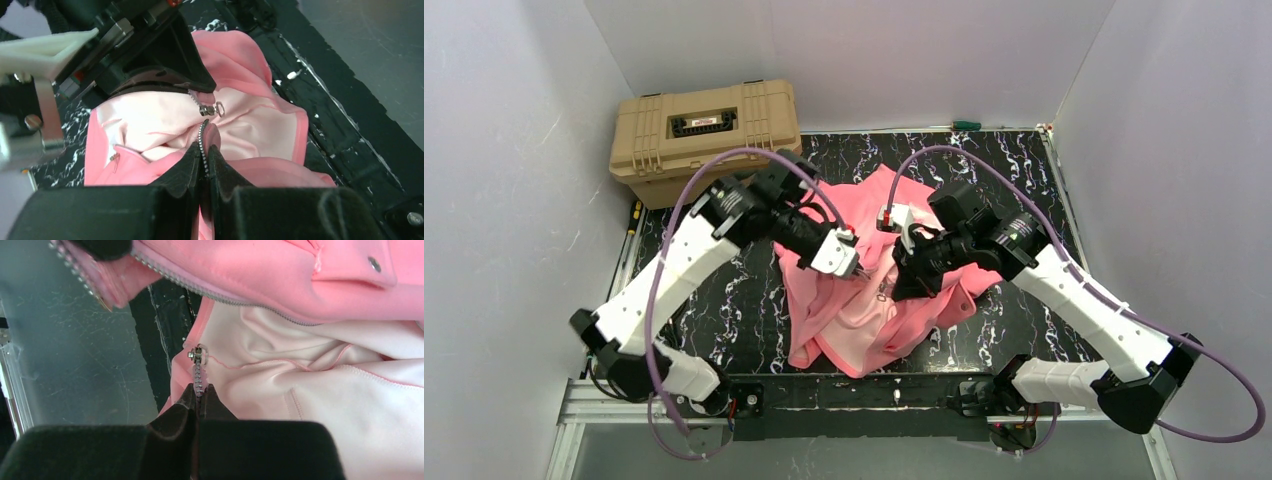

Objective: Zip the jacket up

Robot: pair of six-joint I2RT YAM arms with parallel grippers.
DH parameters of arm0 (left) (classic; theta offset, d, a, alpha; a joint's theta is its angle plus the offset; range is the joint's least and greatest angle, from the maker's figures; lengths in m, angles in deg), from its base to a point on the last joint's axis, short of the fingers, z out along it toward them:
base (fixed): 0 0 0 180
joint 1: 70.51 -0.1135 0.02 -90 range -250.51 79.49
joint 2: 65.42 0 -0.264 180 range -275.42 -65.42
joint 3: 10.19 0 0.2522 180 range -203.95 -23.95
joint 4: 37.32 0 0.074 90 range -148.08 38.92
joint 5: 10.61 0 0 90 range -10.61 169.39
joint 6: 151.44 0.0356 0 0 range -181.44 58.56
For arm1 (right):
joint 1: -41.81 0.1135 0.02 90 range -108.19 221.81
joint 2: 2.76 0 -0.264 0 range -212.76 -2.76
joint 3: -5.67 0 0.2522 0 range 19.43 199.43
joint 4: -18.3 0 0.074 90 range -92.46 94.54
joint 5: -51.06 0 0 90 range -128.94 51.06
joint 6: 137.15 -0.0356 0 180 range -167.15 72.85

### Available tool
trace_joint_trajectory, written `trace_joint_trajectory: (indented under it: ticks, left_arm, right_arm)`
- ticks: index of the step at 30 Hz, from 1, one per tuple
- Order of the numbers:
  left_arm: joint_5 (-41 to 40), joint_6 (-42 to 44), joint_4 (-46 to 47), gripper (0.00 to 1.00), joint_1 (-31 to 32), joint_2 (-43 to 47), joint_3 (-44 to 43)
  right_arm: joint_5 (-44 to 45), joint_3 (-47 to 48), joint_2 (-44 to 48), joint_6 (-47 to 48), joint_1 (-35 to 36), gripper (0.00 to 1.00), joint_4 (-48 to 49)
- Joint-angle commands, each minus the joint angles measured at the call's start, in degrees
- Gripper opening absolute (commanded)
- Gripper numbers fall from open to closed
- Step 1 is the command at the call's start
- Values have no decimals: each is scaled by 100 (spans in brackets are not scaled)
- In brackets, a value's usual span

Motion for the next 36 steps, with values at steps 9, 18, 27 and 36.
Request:
trace_joint_trajectory:
  ticks: [9,18,27,36]
  left_arm:
    - [306,-800,301,0,-10,-155,534]
    - [-267,-2861,2358,44,55,563,2452]
    - [-816,-4537,3046,98,200,1270,3791]
    - [-1082,-5901,4537,98,450,2328,5100]
  right_arm:
    - [442,356,185,-2,102,1,-405]
    - [917,-208,635,-422,94,1,139]
    - [1131,-236,748,-437,93,1,69]
    - [1216,-444,663,-474,67,1,402]
